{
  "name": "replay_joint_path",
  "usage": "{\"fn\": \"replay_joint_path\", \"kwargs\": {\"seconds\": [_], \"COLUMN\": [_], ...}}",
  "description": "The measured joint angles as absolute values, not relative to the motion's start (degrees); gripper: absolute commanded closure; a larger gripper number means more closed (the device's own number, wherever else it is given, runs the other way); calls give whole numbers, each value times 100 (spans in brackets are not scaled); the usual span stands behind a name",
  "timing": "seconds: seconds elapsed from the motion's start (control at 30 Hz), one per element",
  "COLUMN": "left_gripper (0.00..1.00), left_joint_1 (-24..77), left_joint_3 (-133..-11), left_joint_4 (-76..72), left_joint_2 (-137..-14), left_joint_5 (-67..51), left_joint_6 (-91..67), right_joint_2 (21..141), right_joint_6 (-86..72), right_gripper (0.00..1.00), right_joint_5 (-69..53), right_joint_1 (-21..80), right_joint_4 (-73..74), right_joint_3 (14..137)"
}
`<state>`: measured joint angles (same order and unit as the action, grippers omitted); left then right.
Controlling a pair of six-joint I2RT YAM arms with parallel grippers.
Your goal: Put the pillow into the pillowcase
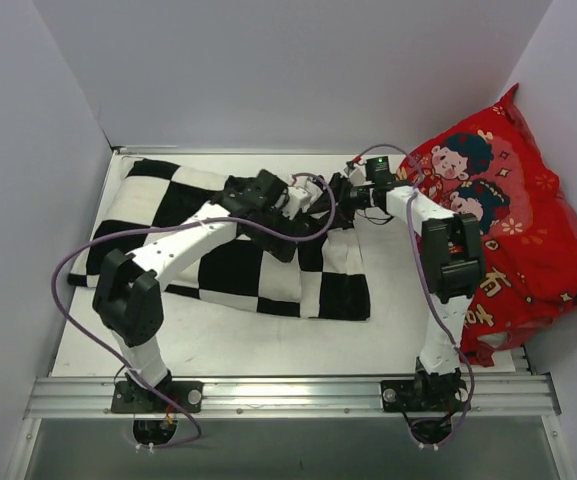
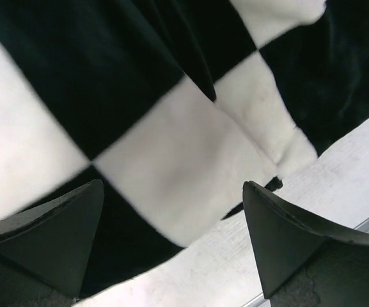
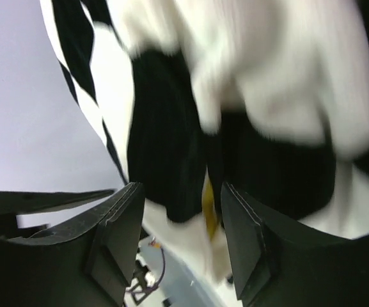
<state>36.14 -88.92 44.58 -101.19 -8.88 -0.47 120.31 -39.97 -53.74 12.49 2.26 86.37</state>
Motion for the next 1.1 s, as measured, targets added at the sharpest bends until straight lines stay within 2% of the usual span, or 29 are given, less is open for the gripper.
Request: {"fn": "replay_joint_path", "kwargs": {"seconds": [0.17,0.23,0.27,0.3,0.33,0.37,0.4,0.57,0.67,0.77,0.9,1.0,1.03,1.07,1.1], "left_gripper": [3,12,26,37,54,82,98,100,100,100,100,100,100,100,100], "left_joint_1": [4425,4445,4416,4366,4278,4152,3997,2943,2499,2405,2405,2403,2390,2377,2357], "left_joint_3": [-8853,-8855,-8875,-8903,-8932,-8941,-8941,-8646,-8215,-7966,-7859,-7782,-7728,-7679,-7629], "left_joint_4": [4818,4897,4941,4974,4991,4984,4974,4609,4191,3889,3664,3479,3382,3301,3238], "left_joint_2": [-10473,-10661,-10783,-10919,-11067,-11183,-11262,-11170,-11024,-10919,-10831,-10820,-10818,-10818,-10818], "left_joint_5": [298,582,666,687,593,462,255,-1876,-2939,-3452,-3734,-3846,-3883,-3913,-3946], "left_joint_6": [-364,-548,-622,-711,-770,-858,-891,-766,-666,-532,-449,-467,-497,-530,-556], "right_joint_2": [10737,10447,10401,10392,10407,10431,10464,10842,11135,11397,11646,11909,12027,12169,12243], "right_joint_6": [-3841,-3830,-3830,-3835,-3850,-3854,-3876,-4071,-4219,-4368,-4637,-4729,-4766,-4783,-4805], "right_gripper": [56,60,60,61,62,62,63,65,56,48,49,69,91,99,100], "right_joint_5": [-5094,-5013,-4980,-4956,-4906,-4862,-4818,-4685,-4628,-4567,-4628,-4694,-4744,-4847,-4925], "right_joint_1": [1055,1081,1140,1219,1317,1420,1509,1885,2069,2178,2279,2364,2375,2377,2375], "right_joint_4": [744,821,821,832,823,812,808,615,397,242,-40,-185,-239,-338,-410], "right_joint_3": [7502,7164,7024,6899,6766,6630,6510,6316,6386,6560,6807,7070,7159,7227,7238]}}
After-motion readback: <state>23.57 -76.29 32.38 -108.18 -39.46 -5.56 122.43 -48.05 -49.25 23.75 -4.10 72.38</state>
